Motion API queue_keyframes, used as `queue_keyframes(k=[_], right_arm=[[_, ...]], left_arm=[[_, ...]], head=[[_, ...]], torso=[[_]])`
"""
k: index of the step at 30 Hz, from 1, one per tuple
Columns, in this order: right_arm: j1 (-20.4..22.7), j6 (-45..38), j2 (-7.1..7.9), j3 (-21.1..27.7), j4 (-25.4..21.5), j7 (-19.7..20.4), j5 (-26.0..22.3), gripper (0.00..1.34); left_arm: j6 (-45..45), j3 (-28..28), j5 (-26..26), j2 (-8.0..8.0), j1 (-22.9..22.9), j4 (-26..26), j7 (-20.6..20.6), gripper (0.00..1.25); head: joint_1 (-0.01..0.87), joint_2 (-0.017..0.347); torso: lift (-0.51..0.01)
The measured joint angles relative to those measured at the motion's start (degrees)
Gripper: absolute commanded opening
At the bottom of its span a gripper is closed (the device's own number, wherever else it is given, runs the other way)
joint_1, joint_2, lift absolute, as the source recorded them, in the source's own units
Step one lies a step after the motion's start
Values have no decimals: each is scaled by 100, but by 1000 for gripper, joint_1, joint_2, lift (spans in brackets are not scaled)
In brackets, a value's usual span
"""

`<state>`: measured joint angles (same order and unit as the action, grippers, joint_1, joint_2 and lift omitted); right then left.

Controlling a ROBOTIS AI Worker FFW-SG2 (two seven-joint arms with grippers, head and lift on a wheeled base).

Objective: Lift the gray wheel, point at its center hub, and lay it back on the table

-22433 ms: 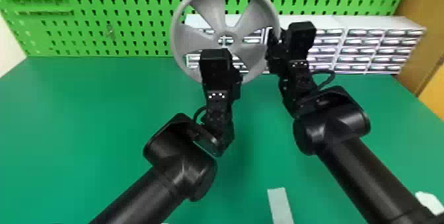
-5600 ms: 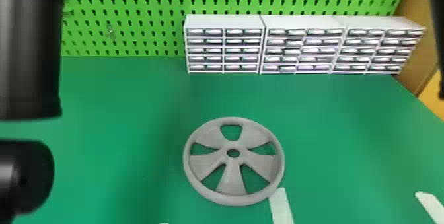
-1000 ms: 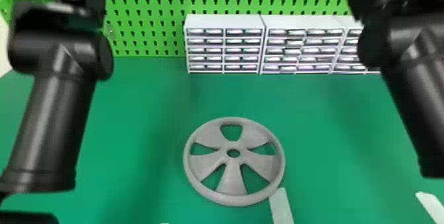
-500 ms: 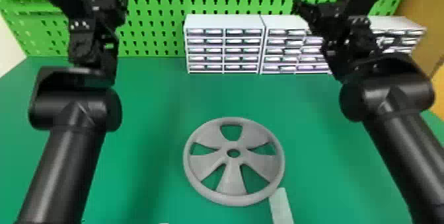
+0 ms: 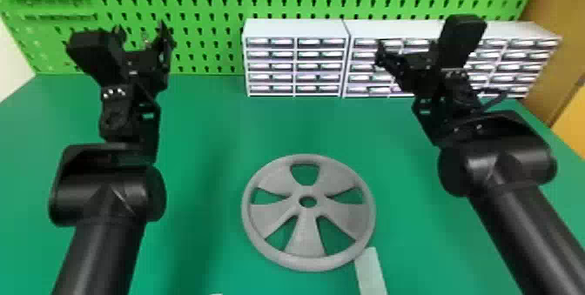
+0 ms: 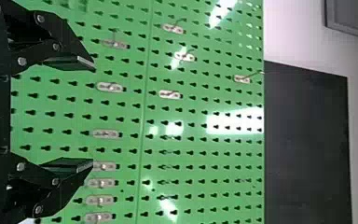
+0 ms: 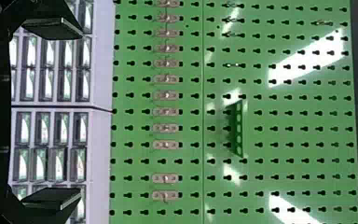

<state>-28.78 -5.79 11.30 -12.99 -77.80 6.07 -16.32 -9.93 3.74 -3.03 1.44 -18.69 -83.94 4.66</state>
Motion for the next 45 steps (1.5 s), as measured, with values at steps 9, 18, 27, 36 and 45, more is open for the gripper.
queue_keyframes(k=[9,18,27,36,45], right_arm=[[274,-27,-38,48,1,-12,78,1224],[666,-21,-58,276,-7,-252,137,1224],[1185,280,-89,560,-33,-300,-1,1224],[1429,317,-178,601,-34,-299,-5,1224],[1522,358,-242,751,-34,-359,-5,1224]], left_arm=[[-240,30,-103,-108,325,135,0,747],[-368,-35,-223,-142,653,264,0,746],[-492,-47,-250,-144,991,331,0,744],[-501,-33,-268,-144,1183,335,0,744],[-493,-98,-125,-144,1157,378,9,746]], head=[[692,48],[692,48],[692,48],[692,48],[692,48]], torso=[[-96],[-96],[-96],[-96],[-96]])
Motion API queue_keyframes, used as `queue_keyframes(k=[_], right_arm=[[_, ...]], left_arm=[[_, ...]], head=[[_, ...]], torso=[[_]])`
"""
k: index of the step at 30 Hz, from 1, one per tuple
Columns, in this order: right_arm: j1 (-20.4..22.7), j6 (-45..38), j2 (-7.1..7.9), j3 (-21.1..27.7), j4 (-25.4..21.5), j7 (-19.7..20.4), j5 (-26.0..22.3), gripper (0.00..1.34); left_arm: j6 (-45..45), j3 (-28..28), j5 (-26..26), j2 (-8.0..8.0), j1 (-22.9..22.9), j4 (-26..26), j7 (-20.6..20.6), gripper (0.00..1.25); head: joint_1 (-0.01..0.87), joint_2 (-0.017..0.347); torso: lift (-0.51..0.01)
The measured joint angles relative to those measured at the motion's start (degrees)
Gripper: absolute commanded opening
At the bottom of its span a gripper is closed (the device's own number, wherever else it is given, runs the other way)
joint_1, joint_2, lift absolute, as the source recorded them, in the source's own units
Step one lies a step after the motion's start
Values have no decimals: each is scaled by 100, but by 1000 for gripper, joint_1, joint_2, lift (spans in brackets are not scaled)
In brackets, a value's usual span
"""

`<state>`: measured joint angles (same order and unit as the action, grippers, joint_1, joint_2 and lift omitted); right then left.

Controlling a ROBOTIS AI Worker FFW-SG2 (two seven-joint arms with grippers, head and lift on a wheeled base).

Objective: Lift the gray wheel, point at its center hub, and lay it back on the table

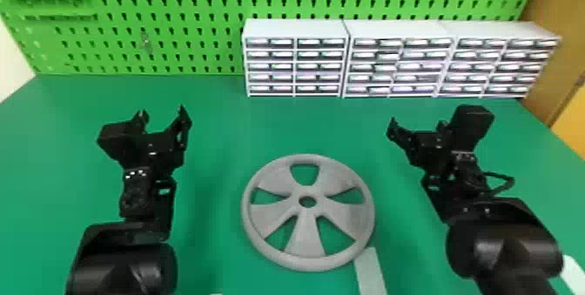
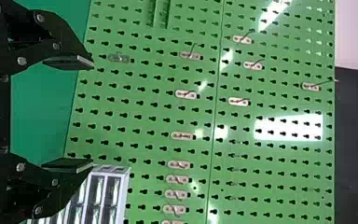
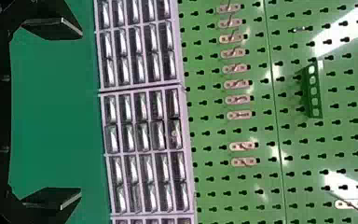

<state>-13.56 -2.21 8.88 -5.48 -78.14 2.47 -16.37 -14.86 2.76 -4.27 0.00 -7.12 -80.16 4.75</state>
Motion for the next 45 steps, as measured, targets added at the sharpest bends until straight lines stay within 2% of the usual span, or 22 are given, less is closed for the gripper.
queue_keyframes(k=[21,45], right_arm=[[191,366,-195,155,-123,-221,401,1224],[299,555,-208,176,-123,-238,522,1224]], left_arm=[[267,-615,-209,0,53,6,0,744],[317,-672,-33,27,56,-161,0,746]], head=[[692,48],[692,48]], torso=[[-96],[-96]])
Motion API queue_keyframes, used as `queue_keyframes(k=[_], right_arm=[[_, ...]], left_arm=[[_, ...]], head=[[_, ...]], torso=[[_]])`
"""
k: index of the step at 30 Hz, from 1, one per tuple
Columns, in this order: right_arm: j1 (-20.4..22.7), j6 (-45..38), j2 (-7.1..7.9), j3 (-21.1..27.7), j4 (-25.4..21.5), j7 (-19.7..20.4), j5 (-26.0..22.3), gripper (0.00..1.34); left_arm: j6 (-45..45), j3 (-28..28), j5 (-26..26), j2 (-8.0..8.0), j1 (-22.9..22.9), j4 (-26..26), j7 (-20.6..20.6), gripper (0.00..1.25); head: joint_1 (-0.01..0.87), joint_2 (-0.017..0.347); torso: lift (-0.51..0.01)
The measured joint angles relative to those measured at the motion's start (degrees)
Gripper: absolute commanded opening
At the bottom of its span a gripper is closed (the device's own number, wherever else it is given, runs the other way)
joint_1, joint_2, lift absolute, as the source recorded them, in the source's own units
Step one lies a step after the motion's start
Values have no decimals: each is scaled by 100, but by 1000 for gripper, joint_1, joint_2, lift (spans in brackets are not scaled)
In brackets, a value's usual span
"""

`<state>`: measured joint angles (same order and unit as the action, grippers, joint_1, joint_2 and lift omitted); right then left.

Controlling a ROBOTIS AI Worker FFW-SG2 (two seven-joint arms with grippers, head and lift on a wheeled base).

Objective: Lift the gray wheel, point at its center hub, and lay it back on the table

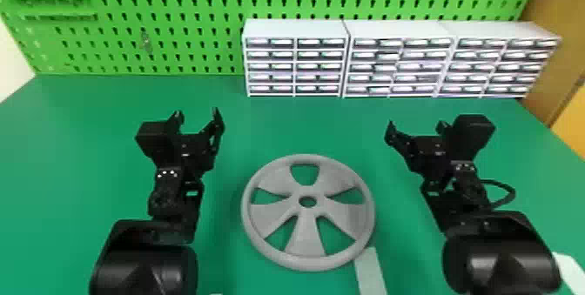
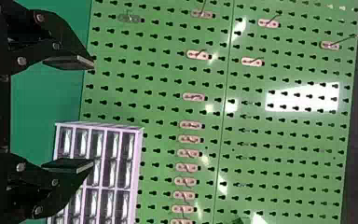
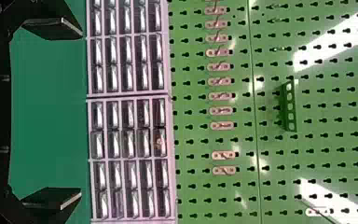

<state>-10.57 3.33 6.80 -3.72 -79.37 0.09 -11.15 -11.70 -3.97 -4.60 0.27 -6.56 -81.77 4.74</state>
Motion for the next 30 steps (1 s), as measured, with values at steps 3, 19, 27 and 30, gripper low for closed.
queue_keyframes(k=[3,19,27,30], right_arm=[[27,1,10,29,-16,0,3,1224],[86,1,-21,138,-37,0,80,1224],[109,8,-16,152,-43,0,87,1224],[116,8,-28,160,-44,0,87,1224]], left_arm=[[0,-2,20,-1,-15,-5,0,746],[30,208,31,3,-6,-61,0,746],[53,327,47,-1,-25,-125,0,746],[66,345,47,-1,-24,-129,0,746]], head=[[692,48],[692,48],[692,48],[692,48]], torso=[[-96],[-96],[-96],[-96]])
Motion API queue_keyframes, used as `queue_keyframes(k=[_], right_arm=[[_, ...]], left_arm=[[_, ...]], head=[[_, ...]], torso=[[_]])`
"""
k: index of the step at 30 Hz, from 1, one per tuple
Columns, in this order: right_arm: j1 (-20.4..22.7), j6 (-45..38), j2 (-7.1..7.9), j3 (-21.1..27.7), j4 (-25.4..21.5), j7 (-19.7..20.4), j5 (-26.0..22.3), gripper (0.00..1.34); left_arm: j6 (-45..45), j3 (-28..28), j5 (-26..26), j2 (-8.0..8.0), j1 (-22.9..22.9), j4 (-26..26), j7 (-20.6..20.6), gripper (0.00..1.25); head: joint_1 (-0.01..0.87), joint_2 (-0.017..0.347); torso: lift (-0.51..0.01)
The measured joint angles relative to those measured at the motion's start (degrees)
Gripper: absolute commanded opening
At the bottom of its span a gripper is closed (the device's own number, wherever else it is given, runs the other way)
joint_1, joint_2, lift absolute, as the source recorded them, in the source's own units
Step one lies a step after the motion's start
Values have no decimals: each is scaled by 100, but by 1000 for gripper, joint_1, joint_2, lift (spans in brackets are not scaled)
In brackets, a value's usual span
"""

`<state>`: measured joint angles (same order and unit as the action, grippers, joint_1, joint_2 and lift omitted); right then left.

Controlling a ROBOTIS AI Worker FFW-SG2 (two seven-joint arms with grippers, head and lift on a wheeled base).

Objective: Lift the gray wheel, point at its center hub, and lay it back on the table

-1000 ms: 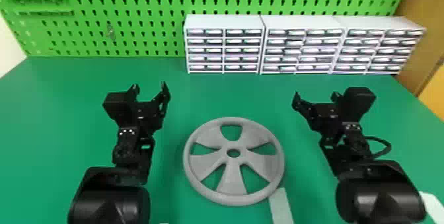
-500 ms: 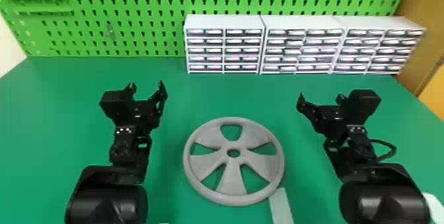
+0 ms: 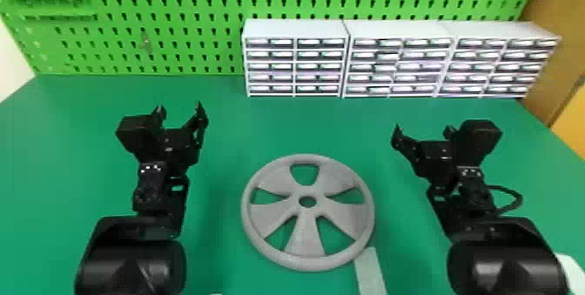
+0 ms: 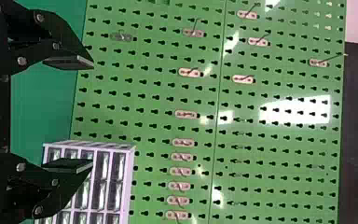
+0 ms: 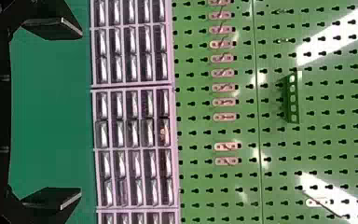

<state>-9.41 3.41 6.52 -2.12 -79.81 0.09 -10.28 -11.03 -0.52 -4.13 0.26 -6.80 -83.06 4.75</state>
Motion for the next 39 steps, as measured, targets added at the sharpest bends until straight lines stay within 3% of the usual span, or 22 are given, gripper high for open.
queue_keyframes(k=[39], right_arm=[[118,8,31,71,-88,0,0,1224]], left_arm=[[162,-56,99,1,38,-77,0,746]], head=[[692,48]], torso=[[-96]])
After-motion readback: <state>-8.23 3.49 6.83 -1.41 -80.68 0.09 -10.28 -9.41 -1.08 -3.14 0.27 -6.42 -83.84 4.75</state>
